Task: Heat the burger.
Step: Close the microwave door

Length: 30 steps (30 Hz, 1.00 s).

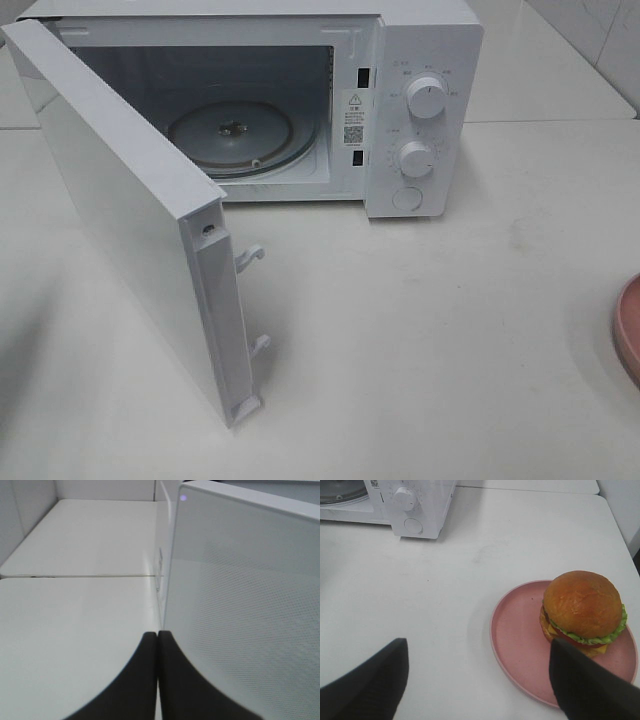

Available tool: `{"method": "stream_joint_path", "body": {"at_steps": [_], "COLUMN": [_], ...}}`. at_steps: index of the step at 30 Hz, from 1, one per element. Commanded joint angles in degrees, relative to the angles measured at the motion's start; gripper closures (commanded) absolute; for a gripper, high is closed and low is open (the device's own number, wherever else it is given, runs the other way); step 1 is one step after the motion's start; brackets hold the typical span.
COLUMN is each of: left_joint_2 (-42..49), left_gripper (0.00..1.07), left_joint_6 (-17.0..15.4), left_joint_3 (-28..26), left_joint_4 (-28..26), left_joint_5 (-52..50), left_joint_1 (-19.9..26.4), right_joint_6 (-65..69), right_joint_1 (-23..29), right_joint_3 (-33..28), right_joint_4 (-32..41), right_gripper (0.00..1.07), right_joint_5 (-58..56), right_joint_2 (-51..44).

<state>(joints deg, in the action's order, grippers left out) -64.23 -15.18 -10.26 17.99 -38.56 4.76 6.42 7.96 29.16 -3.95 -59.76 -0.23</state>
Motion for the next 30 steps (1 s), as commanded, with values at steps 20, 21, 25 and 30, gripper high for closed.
{"method": "stream_joint_path", "body": {"at_steps": [20, 21, 25, 30], "left_joint_2": [-19.7, -20.7, -22.5, -25.4], "left_gripper": [1.07, 1.07, 1.07, 1.07], "left_joint_6": [6.6, 8.3, 10.8, 14.8], "left_joint_3": [-4.1, -4.6, -5.8, -8.7], "left_joint_4": [-10.5, -14.0, -18.0, -27.3], "left_joint_5": [-12.6, -12.6, -12.6, -12.5], "left_joint_1": [-16.4, -18.8, -22.3, -29.6], "right_joint_6": [-0.5, -0.5, -0.5, -0.5], "right_joint_1": [-0.4, -0.4, -0.4, -0.4], "right_joint_3": [-0.2, -0.2, -0.2, -0.2], "right_joint_4": [0.2, 0.2, 0.2, 0.2], "right_gripper": [0.32, 0.32, 0.32, 0.32], "right_joint_5": [0.3, 0.3, 0.3, 0.3], "right_joint_2": [-1.5, -1.5, -1.5, -1.5]}}
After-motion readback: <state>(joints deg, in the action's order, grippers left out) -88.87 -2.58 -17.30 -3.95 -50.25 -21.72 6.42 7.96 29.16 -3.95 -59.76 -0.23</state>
